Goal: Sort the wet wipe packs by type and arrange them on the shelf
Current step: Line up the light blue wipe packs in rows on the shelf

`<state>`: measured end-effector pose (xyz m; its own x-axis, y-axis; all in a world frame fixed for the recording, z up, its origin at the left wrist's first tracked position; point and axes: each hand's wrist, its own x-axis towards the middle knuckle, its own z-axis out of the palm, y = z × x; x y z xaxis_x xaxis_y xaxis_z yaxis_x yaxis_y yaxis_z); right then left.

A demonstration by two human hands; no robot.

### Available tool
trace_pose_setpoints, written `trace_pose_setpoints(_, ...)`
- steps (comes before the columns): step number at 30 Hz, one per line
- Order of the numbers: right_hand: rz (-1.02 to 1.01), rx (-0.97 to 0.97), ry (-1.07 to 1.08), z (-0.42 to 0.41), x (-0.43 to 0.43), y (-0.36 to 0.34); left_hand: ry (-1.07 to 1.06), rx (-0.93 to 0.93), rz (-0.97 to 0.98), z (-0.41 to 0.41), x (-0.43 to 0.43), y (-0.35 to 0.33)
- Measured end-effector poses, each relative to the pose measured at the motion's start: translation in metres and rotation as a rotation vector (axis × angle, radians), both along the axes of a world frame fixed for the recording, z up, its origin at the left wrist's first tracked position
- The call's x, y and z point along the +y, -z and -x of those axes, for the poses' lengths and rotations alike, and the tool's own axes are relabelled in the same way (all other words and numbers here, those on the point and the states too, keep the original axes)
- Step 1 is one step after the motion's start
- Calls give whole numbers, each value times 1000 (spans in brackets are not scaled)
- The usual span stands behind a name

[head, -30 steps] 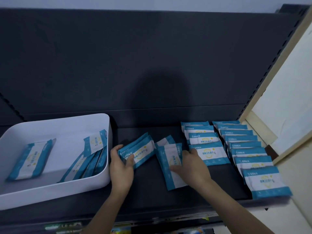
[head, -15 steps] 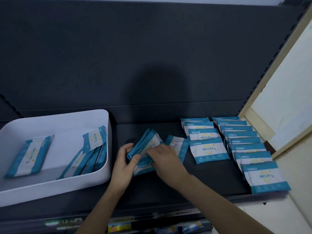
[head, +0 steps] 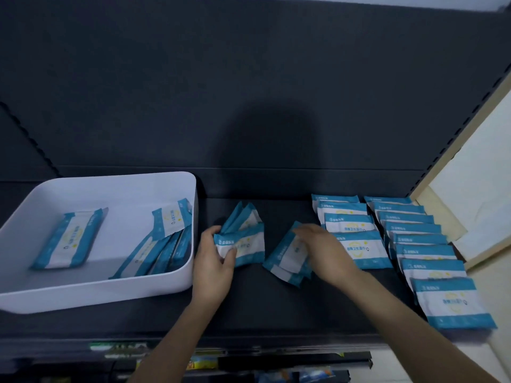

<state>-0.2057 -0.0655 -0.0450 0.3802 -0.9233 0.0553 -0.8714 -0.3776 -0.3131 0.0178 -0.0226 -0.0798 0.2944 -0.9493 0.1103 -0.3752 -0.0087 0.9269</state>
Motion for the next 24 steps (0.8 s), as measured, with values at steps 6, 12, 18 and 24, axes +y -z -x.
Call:
trace_pose_setpoints(6,-215,192,-122,8,-2,-3,-39,-41,47,6,-5,4)
trace_pose_setpoints(12,-343,267,-147,-6,-2,-11,4,-45,32,0,-12,2)
trace_pose_setpoints(18,-565,273,-244,-16,-11,-23,119,-16,8,-1,-13,1)
trace_pose_setpoints(24,-493,291,-132,-22,-3,-18,165,-33,6,-2,-15,-1)
